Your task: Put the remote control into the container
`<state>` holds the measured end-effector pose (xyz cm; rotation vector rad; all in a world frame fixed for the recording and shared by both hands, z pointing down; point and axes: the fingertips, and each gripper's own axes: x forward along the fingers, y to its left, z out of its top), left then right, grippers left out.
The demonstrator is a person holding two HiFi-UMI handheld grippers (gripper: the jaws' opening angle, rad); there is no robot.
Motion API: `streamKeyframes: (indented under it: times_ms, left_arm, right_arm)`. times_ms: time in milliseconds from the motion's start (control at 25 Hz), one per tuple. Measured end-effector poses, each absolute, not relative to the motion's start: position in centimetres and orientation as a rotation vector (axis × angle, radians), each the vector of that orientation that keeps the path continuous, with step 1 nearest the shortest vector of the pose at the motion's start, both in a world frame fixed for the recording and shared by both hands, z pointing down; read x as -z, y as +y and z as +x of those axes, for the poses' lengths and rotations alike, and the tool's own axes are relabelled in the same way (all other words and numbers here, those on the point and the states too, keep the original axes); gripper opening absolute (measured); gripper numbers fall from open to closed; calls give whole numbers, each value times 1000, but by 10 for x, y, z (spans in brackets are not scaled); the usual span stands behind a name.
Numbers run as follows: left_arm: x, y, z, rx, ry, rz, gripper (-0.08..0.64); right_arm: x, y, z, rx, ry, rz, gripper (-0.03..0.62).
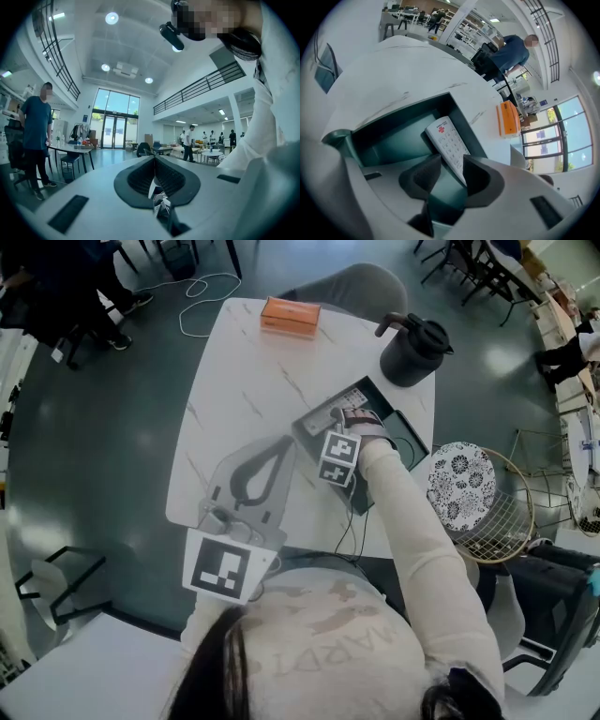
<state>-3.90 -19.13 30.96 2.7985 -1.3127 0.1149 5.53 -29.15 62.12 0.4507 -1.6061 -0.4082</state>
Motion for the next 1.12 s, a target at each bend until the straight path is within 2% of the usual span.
streamKeyframes:
  times_ms: [160,320,600,880,1120]
  left_arm:
    - [-309,-190,-36,-117,-1292,2806,12]
    - [-309,-188,-36,-114,-1273,2809,12]
    - [-310,-186,-41,-108,-1262,2819,12]
    - [-310,-186,-40,-107,-1207,2856,12]
    - [-313,-184,-27,-86,-1103,2904,12]
  right_arm:
    - [-629,-290,63,272,-1564,457,87]
    - [-621,-295,61,151,-1588,475,111]
    - [-582,-289,39,84,-1809,639,112]
    - [-502,-271,23,45,-2072,939,110]
    - [-421,-244,28,82,-2265,1271,54]
